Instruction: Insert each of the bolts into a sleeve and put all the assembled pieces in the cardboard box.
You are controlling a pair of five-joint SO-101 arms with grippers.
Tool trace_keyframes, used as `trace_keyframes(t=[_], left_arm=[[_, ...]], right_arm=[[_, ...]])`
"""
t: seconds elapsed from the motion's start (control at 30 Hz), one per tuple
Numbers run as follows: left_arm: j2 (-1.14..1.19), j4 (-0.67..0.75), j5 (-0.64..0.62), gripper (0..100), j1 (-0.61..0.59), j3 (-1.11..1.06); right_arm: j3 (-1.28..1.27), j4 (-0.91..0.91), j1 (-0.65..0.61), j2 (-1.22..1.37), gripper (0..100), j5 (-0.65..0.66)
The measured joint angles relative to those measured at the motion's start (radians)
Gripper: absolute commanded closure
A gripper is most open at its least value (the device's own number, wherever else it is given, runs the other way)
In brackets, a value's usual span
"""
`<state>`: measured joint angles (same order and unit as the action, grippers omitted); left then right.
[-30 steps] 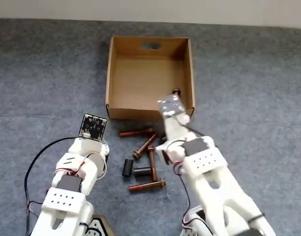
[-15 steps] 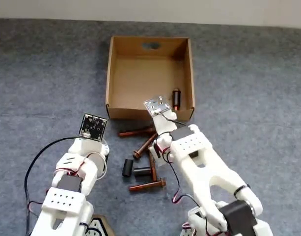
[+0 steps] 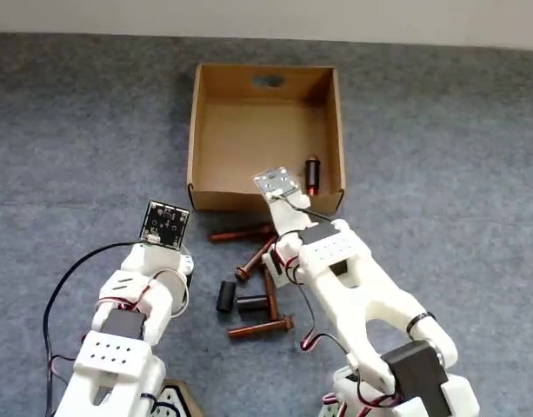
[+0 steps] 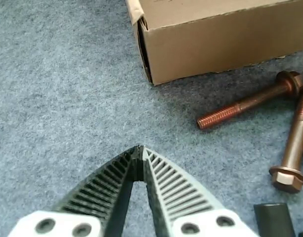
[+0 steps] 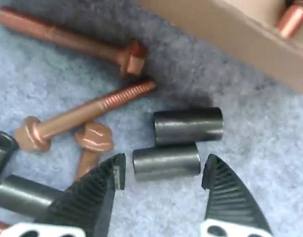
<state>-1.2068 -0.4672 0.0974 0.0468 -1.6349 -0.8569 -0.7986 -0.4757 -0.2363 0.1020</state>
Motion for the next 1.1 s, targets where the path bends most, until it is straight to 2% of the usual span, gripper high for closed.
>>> trace_keyframes(t=[0.1, 0.3, 0.57, 0.7, 0.97, 1.1], left_arm=[[0.000, 0.000, 0.000, 99, 0.000, 0.000], [0.000, 0.000, 0.000, 99, 0.000, 0.000], [0.000, 0.000, 0.000, 99, 0.000, 0.000], [0.000, 0.000, 0.000, 99, 0.000, 0.000], [0.000, 0.000, 0.000, 99, 0.000, 0.000], [0.000, 0.000, 0.000, 99, 0.000, 0.000]], right_arm=[[0.000, 0.000, 0.000, 0.000, 77.4, 0.000], [0.000, 0.000, 0.000, 0.000, 89.2, 0.000], [-0.018, -0.008, 0.025, -0.002, 90.0, 0.000], [-0.021, -0.058, 0.106, -0.035, 90.0, 0.000], [-0.023, -0.233, 0.325, -0.293, 90.0, 0.000], [-0.068, -0.265, 0.439, -0.362, 89.6, 0.000]])
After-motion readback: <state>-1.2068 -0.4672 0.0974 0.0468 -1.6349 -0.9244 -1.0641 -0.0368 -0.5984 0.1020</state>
